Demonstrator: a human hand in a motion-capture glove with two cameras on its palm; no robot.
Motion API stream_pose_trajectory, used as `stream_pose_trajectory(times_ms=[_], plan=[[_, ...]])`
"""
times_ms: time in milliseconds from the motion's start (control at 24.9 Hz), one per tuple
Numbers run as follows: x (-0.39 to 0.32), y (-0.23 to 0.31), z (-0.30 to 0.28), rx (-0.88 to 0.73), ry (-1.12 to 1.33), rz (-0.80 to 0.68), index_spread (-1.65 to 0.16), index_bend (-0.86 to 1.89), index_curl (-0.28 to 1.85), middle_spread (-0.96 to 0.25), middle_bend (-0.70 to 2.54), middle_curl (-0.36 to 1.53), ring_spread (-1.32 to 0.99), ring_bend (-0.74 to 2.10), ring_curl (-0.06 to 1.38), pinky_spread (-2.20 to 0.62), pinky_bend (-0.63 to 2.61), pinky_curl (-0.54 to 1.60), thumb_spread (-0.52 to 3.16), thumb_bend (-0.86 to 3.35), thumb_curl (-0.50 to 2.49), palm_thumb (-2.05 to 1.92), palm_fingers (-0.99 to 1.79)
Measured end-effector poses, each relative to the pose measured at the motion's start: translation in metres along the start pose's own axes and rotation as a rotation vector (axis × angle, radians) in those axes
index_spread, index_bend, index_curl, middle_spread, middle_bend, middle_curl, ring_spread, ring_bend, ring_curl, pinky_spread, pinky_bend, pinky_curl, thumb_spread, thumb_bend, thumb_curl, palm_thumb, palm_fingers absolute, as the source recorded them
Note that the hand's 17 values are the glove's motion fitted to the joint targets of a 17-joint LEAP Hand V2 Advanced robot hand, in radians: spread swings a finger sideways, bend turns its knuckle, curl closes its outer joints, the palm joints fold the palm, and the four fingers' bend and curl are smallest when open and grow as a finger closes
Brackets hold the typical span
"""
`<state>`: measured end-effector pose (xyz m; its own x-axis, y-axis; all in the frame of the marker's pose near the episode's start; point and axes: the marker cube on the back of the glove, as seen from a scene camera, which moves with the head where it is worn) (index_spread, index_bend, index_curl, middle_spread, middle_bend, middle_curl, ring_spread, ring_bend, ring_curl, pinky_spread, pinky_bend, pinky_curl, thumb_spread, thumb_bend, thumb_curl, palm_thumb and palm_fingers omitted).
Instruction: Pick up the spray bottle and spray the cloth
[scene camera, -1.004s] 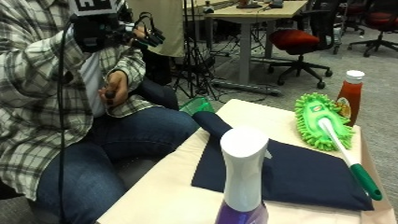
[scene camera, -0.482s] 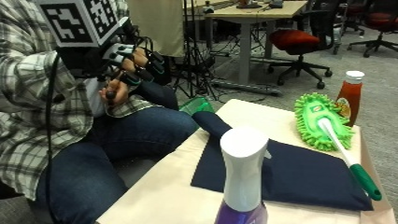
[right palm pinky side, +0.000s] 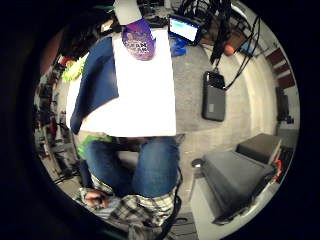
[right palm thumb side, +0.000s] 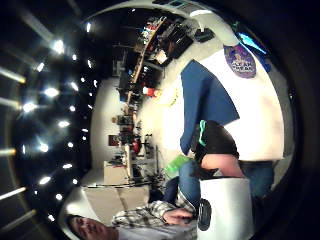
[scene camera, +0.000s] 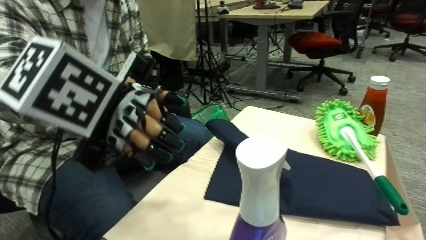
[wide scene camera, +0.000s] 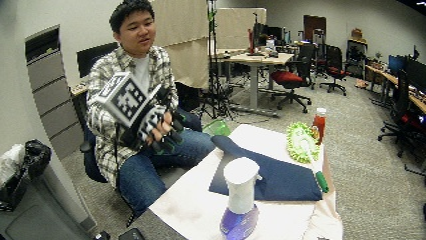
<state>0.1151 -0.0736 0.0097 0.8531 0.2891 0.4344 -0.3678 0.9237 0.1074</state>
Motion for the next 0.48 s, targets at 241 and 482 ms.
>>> stream_pose_trajectory(times_ms=[241, 482], plan=[[0.034, -0.075, 0.013, 0.154, -0.315, 0.091, -0.21, 0.12, 0.25, 0.03, 0.18, 0.33, 0.02, 0.44, 0.32, 0.18, 0.26, 0.32, 1.12, 0.11, 0.46, 0.75, 0.41], [0.051, -0.123, 0.032, 0.182, -0.425, 0.079, -0.23, 0.12, 0.25, 0.02, 0.18, 0.33, 0.0, 0.45, 0.33, 0.17, 0.27, 0.33, 1.06, 0.12, 0.5, 0.86, 0.39]])
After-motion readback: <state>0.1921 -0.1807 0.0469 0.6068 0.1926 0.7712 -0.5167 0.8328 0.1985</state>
